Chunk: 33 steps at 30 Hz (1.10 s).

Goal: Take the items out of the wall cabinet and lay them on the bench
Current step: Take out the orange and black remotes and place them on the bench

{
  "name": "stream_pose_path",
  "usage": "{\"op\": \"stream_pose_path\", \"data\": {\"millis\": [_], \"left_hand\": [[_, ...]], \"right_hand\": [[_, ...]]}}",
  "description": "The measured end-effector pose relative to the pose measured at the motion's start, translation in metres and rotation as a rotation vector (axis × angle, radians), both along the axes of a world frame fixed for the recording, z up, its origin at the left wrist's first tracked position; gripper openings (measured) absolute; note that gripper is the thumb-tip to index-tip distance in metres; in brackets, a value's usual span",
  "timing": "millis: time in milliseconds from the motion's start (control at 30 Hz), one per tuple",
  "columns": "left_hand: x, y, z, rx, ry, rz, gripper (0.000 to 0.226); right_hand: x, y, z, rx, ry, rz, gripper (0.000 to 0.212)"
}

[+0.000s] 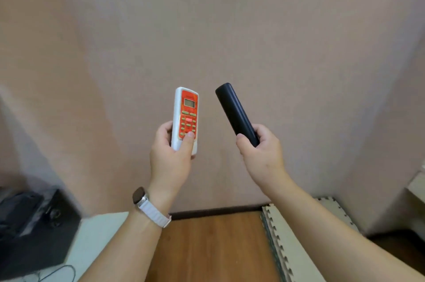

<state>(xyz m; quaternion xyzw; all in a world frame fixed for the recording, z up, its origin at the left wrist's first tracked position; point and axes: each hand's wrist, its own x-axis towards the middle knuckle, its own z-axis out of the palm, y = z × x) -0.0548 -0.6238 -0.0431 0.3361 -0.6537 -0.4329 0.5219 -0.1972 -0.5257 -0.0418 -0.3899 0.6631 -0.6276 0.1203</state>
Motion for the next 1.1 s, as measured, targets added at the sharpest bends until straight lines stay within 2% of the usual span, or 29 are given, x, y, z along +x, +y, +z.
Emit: {"op": "stream_pose_path", "data": {"millis": [167, 533, 833, 1100], "left_hand": [[-0.056, 0.101, -0.020, 0.144, -0.032, -0.223, 0.031], [-0.167, 0.297, -0.040, 0.240, -0.150, -0.693, 0.029], [-0.265, 0.379, -0.065, 0.274, -0.248, -1.006, 0.025], [-0.377, 0.420, -0.102, 0.298, -0.332, -1.244, 0.025]], "right_hand": [[-0.040, 0.125, -0.024, 0.076, -0.059, -0.138, 0.015], [-0.094, 0.369, -0.058, 0.097, -0.268, -0.477, 0.017], [-0.133, 0.471, -0.082, 0.076, -0.384, -0.756, 0.019], [-0.204, 0.511, -0.100, 0.134, -0.449, -1.030, 0.024]]}}
